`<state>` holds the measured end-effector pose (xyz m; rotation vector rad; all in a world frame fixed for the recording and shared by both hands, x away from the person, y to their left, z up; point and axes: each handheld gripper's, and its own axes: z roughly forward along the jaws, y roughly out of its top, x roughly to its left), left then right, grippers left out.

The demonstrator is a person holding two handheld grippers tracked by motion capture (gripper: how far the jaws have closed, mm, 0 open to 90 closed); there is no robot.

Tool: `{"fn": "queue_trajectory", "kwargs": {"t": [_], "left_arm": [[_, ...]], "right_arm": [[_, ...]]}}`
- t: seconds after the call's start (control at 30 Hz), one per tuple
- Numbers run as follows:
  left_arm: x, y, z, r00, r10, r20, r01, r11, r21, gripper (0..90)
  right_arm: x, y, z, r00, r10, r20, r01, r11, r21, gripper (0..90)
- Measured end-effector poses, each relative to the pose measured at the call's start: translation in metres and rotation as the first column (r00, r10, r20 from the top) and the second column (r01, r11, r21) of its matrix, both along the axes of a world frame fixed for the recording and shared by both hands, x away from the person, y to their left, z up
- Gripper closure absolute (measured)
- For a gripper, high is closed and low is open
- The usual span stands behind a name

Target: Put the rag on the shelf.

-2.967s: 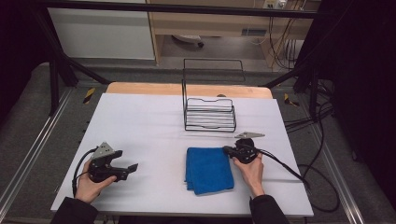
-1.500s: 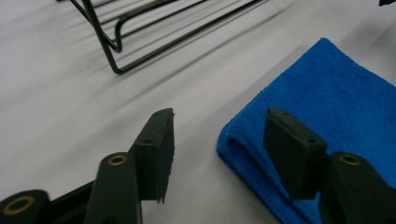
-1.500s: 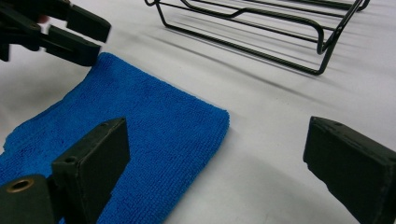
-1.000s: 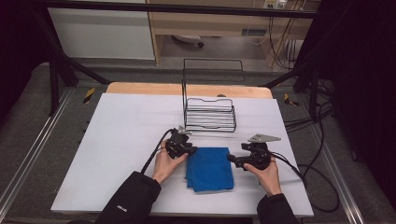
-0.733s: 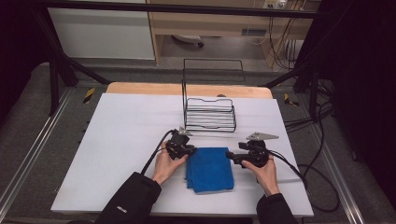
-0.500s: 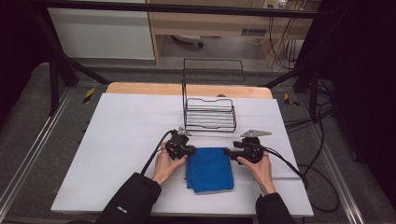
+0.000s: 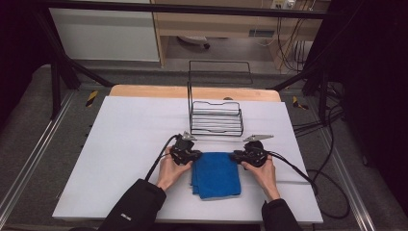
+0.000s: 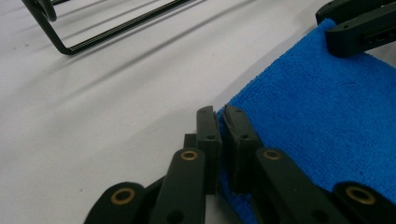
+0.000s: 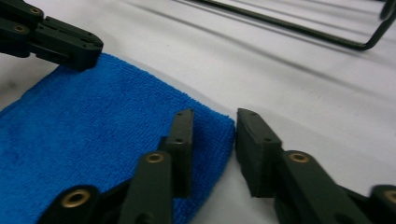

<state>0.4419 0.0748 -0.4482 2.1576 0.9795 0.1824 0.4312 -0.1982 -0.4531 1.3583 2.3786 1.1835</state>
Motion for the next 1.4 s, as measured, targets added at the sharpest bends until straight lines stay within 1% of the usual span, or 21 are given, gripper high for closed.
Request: {"fn": "queue_trajectory", "kwargs": {"t": [0.1,0.23,0.27,0.37,0.43,0.5,0.57,0.67,0.73,0.87,0.9,0.97,1.03,1.2,1.23,1.4], "left_arm": [[0.000,0.000,0.000,1.0000,0.001,-0.002,-0.001,1.0000,-0.005,85.6],[0.001,0.001,0.000,1.0000,-0.002,-0.007,0.002,1.0000,-0.009,86.0],[0.001,0.001,0.000,1.0000,0.000,-0.008,0.000,0.9999,-0.013,86.2],[0.003,0.003,0.000,0.9998,-0.001,-0.021,0.000,0.9997,-0.023,86.4],[0.003,0.004,0.000,0.9995,0.008,-0.030,-0.009,0.9991,-0.041,86.4],[0.003,0.005,0.002,0.9996,0.009,-0.028,-0.011,0.9984,-0.056,86.5],[0.003,0.007,0.004,0.9997,0.004,-0.026,-0.005,0.9983,-0.058,86.6],[0.000,0.009,0.010,0.9999,0.006,-0.011,-0.007,0.9966,-0.082,86.6],[-0.002,0.010,0.014,1.0000,0.006,-0.002,-0.006,0.9949,-0.101,86.6],[-0.006,0.012,0.021,0.9995,0.007,0.029,-0.004,0.9930,-0.118,86.5],[-0.006,0.012,0.021,0.9995,0.007,0.029,-0.004,0.9930,-0.118,86.5],[-0.009,0.013,0.024,0.9987,0.009,0.051,-0.003,0.9925,-0.122,86.5],[-0.010,0.013,0.025,0.9987,0.008,0.049,-0.002,0.9915,-0.130,86.5],[-0.016,0.015,0.029,0.9969,0.010,0.078,0.001,0.9895,-0.144,86.4],[-0.016,0.015,0.029,0.9969,0.010,0.078,0.001,0.9895,-0.144,86.5],[-0.022,0.017,0.033,0.9941,0.012,0.108,0.006,0.9860,-0.167,86.4]], "right_arm": [[0.000,0.001,0.000,0.9999,0.000,-0.017,0.001,1.000,0.012,75.2],[0.002,0.001,0.000,0.9980,-0.004,-0.063,0.006,1.000,0.031,83.3],[0.002,0.000,0.001,0.9974,-0.005,-0.072,0.008,0.999,0.035,84.5],[0.003,0.000,0.002,0.9968,-0.008,-0.079,0.011,0.999,0.040,86.1],[0.002,-0.001,0.002,0.9971,-0.009,-0.076,0.012,0.999,0.042,86.3],[0.000,-0.002,0.005,0.9979,-0.011,-0.064,0.014,0.998,0.055,86.6],[-0.002,-0.003,0.009,0.9986,-0.012,-0.052,0.016,0.997,0.072,86.7],[-0.005,-0.005,0.013,0.9994,-0.017,-0.029,0.020,0.996,0.090,86.7],[-0.008,-0.006,0.016,0.9997,-0.017,-0.014,0.019,0.995,0.096,86.7],[-0.012,-0.006,0.022,0.9994,-0.016,0.029,0.013,0.995,0.102,86.6],[-0.014,-0.006,0.023,0.9994,-0.018,0.029,0.015,0.994,0.105,86.6],[-0.016,-0.006,0.026,0.9988,-0.018,0.046,0.013,0.994,0.110,86.6],[-0.018,-0.007,0.028,0.9980,-0.019,0.060,0.012,0.993,0.114,86.6],[-0.024,-0.007,0.033,0.9963,-0.022,0.084,0.011,0.992,0.126,86.6],[-0.024,-0.007,0.034,0.9955,-0.022,0.092,0.010,0.992,0.126,86.6],[-0.030,-0.008,0.039,0.9916,-0.021,0.128,0.003,0.990,0.140,86.6]]}}
